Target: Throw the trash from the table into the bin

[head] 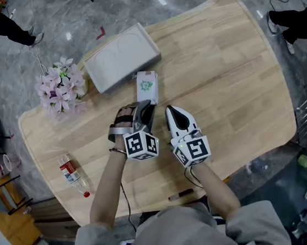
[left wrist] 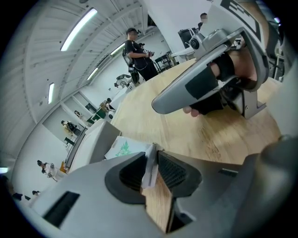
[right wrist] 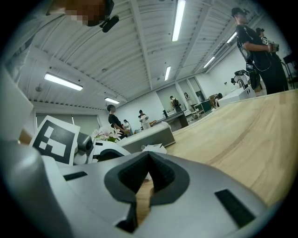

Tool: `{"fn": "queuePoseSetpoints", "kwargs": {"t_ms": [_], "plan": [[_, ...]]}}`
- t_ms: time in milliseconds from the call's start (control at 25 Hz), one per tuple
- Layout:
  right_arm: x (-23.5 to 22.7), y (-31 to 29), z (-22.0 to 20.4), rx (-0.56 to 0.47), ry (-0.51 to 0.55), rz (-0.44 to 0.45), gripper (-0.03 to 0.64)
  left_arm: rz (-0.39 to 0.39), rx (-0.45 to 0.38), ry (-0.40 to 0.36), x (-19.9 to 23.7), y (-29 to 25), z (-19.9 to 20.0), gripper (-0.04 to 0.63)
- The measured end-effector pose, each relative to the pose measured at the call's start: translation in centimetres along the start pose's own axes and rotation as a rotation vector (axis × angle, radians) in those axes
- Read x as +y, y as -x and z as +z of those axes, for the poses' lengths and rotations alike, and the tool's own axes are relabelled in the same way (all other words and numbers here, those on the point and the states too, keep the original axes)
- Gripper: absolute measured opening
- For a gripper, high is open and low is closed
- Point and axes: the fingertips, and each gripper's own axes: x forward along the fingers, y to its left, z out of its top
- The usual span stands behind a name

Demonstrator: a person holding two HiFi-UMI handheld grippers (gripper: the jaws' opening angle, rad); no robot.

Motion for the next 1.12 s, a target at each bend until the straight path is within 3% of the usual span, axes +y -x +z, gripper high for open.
{"fn": "queuePoseSetpoints", "kwargs": {"t_ms": [520,1120], "plan": [[-0.3,1.7,1.9,-0.018,0.023,-0.01,0.003,0.058,-0.094,0.108,0.3,1.5,2.3,0.074],[2.7,6.0,7.0,-0.07,0.067,0.008,0.003,0.235,-0.262,0.482,3.1,10.2,5.7,0.072]]}}
